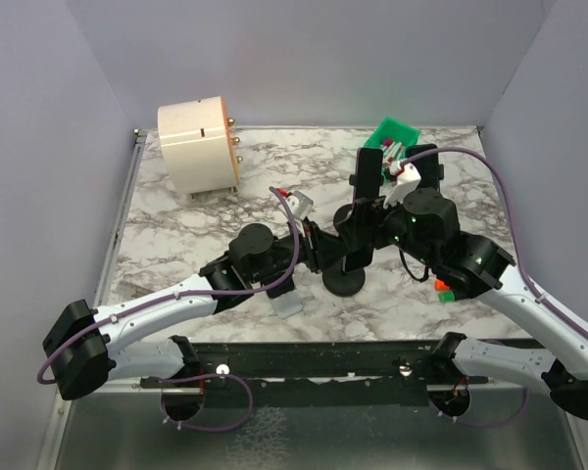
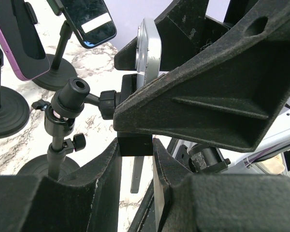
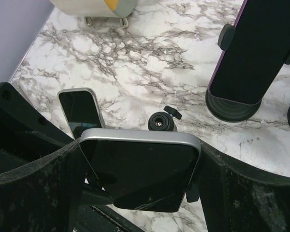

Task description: Remove the phone from the phone stand

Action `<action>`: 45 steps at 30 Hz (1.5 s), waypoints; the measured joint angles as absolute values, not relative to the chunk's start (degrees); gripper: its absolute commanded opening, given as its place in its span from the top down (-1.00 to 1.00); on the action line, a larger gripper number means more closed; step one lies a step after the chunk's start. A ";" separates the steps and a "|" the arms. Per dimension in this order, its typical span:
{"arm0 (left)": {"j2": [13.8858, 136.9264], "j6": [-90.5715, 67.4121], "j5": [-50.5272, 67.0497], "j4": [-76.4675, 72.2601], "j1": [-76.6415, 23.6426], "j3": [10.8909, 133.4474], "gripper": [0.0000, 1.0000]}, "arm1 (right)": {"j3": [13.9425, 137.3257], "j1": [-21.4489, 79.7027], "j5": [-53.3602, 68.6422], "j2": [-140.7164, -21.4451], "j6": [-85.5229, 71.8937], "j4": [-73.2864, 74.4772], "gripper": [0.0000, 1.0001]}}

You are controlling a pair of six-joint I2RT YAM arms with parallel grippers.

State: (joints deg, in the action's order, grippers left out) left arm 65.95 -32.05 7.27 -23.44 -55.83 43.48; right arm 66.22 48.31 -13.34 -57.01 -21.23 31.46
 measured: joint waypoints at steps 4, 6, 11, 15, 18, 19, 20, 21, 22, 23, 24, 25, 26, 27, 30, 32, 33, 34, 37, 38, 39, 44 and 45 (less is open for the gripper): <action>65.95 -32.05 7.25 -23.42 -55.83 43.48 1.00 | 66.24 48.31 -13.37 -57.12 -20.75 31.48 -0.63; 65.95 -32.05 7.27 -23.42 -55.83 43.48 1.00 | 66.26 48.31 -13.37 -57.12 -20.49 31.51 -0.50; 65.95 -32.05 7.27 -23.44 -55.83 43.48 0.71 | 66.30 48.31 -13.41 -57.12 -19.79 31.77 0.05; 65.95 -31.99 7.29 -23.44 -55.83 43.48 0.15 | 66.37 48.31 -13.39 -57.12 -19.62 31.83 0.35; 65.93 -31.77 7.29 -23.64 -55.83 43.48 0.01 | 66.37 48.31 -13.39 -57.10 -19.42 32.32 0.50; 65.91 -31.68 7.29 -23.81 -55.83 43.48 0.00 | 66.37 48.31 -13.37 -57.10 -19.44 32.58 0.54; 65.91 -31.64 7.29 -23.99 -55.81 43.48 0.00 | 66.37 48.31 -13.34 -57.10 -19.42 32.73 0.59; 65.91 -31.57 7.29 -24.08 -55.77 43.48 -0.01 | 66.37 48.31 -13.34 -57.08 -19.42 32.77 0.62; 65.91 -31.48 7.29 -24.12 -55.77 43.48 0.00 | 66.37 48.31 -13.32 -57.06 -19.42 32.82 0.65; 65.91 -31.42 7.27 -24.14 -55.77 43.48 0.02 | 66.37 48.31 -13.30 -57.06 -19.42 32.82 0.68; 65.91 -31.31 7.29 -24.16 -55.77 43.48 0.03 | 66.37 48.31 -13.26 -57.06 -19.42 32.84 0.70; 65.91 -31.16 7.29 -24.21 -55.77 43.48 0.07 | 66.37 48.31 -13.23 -57.06 -19.44 32.86 0.73; 65.91 -31.03 7.31 -24.21 -55.77 43.48 0.12 | 66.37 48.31 -13.23 -57.06 -19.44 32.84 0.76; 65.91 -30.89 7.31 -24.23 -55.77 43.48 0.21 | 66.37 48.31 -13.21 -57.06 -19.44 32.84 0.81; 65.91 -30.70 7.62 -24.32 -55.77 43.48 0.59 | 66.37 48.31 -13.17 -57.04 -19.44 32.86 0.99; 65.91 -30.48 7.99 -24.51 -55.77 43.51 0.82 | 66.37 48.31 -13.15 -56.99 -19.46 32.86 0.99; 65.91 -30.46 8.14 -24.64 -55.77 43.51 0.90 | 66.37 48.31 -13.13 -56.97 -19.46 32.88 0.99; 65.91 -30.46 8.19 -24.69 -55.77 43.51 0.97 | 66.37 48.31 -13.10 -56.93 -19.49 32.95 0.99; 65.91 -30.28 8.29 -24.77 -55.70 43.51 1.00 | 66.37 48.31 -12.95 -56.66 -19.59 33.12 0.99; 65.82 -30.24 8.36 -24.82 -55.70 43.46 1.00 | 66.35 48.31 -12.84 -56.55 -19.64 33.17 0.99; 65.76 -30.22 8.45 -25.04 -55.66 43.33 1.00 | 66.35 48.31 -12.71 -56.47 -19.66 33.17 0.99; 64.51 -30.57 10.41 -27.70 -55.05 40.91 1.00 | 65.06 48.36 -11.57 -55.53 -20.08 32.58 0.99; 64.45 -30.87 11.31 -28.75 -54.92 40.49 1.00 | 64.69 48.38 -11.29 -55.29 -20.12 32.25 0.99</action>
